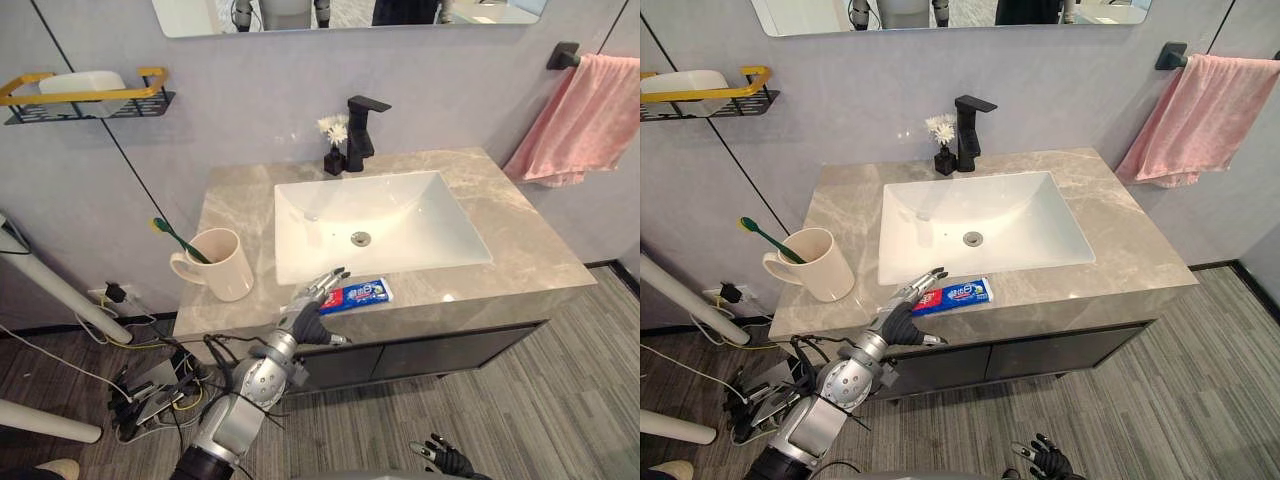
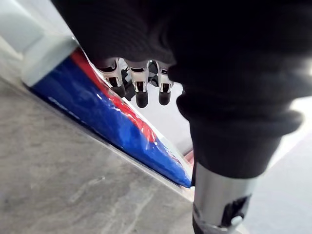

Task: Organize washtable

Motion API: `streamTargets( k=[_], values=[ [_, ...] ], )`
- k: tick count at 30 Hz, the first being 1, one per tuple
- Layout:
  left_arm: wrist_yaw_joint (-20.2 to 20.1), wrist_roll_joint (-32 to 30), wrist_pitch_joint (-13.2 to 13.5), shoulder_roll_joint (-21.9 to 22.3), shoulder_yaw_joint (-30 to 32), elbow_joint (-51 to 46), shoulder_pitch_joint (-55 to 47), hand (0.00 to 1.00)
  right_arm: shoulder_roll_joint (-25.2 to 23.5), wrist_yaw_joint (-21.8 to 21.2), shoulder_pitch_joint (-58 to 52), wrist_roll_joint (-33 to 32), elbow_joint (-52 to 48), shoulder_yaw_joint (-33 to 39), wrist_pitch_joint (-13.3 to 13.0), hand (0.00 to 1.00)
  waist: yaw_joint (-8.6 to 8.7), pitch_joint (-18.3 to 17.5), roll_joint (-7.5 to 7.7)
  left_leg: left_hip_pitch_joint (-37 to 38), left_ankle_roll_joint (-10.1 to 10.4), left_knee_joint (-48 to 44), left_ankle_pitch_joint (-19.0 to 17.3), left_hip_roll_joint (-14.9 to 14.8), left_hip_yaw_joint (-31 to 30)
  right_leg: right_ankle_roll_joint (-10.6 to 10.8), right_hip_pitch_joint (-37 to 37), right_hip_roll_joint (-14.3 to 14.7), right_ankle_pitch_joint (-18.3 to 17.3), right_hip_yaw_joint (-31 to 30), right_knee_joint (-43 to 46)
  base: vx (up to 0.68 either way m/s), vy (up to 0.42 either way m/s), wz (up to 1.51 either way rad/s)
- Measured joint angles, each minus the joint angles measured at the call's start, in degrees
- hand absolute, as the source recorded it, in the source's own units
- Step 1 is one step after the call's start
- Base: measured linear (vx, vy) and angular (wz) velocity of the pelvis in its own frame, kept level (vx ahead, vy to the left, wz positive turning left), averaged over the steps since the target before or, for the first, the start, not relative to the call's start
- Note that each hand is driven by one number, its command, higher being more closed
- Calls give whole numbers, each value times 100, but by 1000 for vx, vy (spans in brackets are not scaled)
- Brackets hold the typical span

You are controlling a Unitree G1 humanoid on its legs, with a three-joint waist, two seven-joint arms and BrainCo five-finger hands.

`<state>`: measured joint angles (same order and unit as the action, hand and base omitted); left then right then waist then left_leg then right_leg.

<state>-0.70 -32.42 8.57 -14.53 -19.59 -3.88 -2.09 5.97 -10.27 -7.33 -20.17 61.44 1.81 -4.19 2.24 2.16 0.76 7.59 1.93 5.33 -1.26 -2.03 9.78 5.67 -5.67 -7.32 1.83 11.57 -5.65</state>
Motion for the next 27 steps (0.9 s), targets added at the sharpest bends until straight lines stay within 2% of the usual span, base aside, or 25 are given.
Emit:
streamTargets(
  k=[9,13,21,22,27],
  values=[
    [121,-224,-113,265,212,194,89,0,-59,0,-130,-8,-232,19,-46,0,12,-5,12,9,0,0,0,-3,146,10,77,3,48,-136,-15,-40,-19,-9],
    [326,-431,-196,377,451,258,90,0,-76,-1,-159,-7,-289,19,-49,0,7,-6,14,12,0,0,0,-3,147,12,75,3,50,-136,-15,0,0,0],
    [466,-608,-216,428,634,404,105,0,-132,-4,-195,-5,-388,15,-49,0,6,-23,34,21,0,-1,0,-2,160,19,73,2,61,-156,-19,-20,-14,-1],
    [471,-608,-212,429,635,438,118,100,-133,-3,-196,-5,-388,14,-49,0,5,-26,38,21,0,-1,0,-2,165,19,76,2,64,-166,-20,-44,-25,-3],
    [456,-605,-209,459,634,663,233,100,-142,-1,-201,0,-388,15,-49,0,9,-39,46,24,0,-1,0,-1,187,18,89,4,73,-205,-23,-37,-23,-3]
  ],
)
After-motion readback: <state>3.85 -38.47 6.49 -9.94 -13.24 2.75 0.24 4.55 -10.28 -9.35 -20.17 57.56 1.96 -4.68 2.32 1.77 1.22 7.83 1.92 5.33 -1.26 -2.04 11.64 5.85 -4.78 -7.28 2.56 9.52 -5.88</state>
